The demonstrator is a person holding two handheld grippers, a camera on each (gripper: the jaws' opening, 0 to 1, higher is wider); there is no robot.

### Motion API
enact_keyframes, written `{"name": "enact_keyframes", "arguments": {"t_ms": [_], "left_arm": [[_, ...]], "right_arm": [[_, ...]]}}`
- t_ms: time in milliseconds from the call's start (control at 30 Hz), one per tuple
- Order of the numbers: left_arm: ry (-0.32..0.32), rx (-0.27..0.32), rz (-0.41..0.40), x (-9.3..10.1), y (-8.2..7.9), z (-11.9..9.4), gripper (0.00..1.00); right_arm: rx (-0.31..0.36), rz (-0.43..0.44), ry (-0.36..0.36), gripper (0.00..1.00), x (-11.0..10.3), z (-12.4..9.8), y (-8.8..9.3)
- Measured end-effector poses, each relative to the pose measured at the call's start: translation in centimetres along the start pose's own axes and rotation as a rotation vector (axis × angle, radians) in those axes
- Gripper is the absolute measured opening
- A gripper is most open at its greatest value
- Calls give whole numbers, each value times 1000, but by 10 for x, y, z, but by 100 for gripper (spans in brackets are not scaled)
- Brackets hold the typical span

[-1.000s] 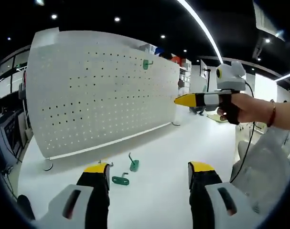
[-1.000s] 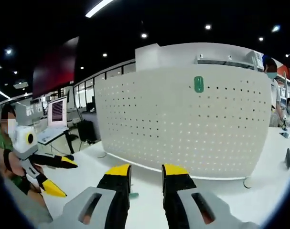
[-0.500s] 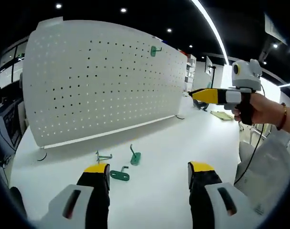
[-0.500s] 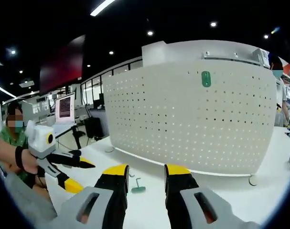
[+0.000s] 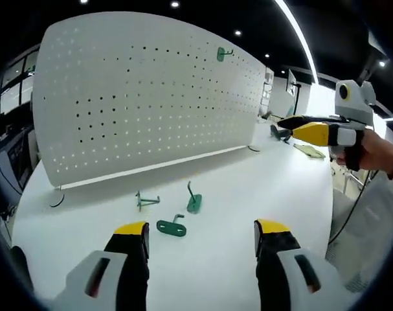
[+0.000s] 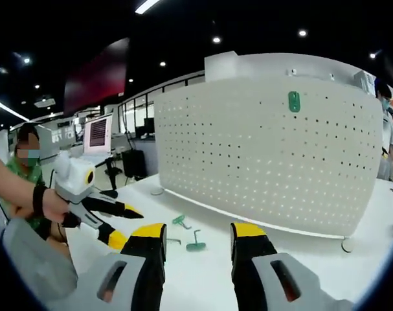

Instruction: Insert the hook assembly into the mounting plate slot until the hook locks in place.

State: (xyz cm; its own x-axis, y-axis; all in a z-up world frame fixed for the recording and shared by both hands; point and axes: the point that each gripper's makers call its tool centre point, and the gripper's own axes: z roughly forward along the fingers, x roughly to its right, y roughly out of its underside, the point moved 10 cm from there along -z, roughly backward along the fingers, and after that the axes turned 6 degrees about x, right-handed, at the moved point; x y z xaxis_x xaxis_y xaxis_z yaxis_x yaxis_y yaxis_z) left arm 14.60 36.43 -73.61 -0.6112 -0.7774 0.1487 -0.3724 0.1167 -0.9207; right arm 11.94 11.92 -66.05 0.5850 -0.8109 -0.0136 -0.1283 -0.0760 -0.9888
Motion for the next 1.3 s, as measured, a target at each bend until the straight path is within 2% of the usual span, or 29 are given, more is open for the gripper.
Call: {"name": "enact_keyframes", "arguments": {"t_ms": [133,267,500,567,833,900,1033,1133,1233,1267,1300], "left_arm": [[3,-24,9,0,4,3,67],[-9,-27,-10,-4,7,6,66],[4,-44,-25,-8,11,18,66],[2,-49,-47,-10,13,21,67],[-5,-76,-43,-15,18,30,67],[-8,-84,-32,-16,19,33,65],[-14,-92,-67,-20,21,39,66],[-13,-102,-58,-22,23,43,66],[-11,-102,-69,-24,24,45,66],[-11,-104,-65,-25,24,47,65],[-8,-107,-63,-26,24,48,65]], "right_arm": [[-33,-33,-33,41,-7,-3,7],[-26,-9,-35,41,-8,-9,11],[-46,-29,-32,41,-10,-21,16],[-45,-15,-35,42,-9,-24,18],[-42,7,-12,47,-9,-30,21],[-34,36,0,47,-10,-30,22],[-12,66,8,53,-12,-30,23],[-14,62,11,56,-13,-33,26],[4,82,26,65,-12,-34,27],[4,105,36,67,-12,-35,27],[7,93,35,66,-12,-36,27]]}}
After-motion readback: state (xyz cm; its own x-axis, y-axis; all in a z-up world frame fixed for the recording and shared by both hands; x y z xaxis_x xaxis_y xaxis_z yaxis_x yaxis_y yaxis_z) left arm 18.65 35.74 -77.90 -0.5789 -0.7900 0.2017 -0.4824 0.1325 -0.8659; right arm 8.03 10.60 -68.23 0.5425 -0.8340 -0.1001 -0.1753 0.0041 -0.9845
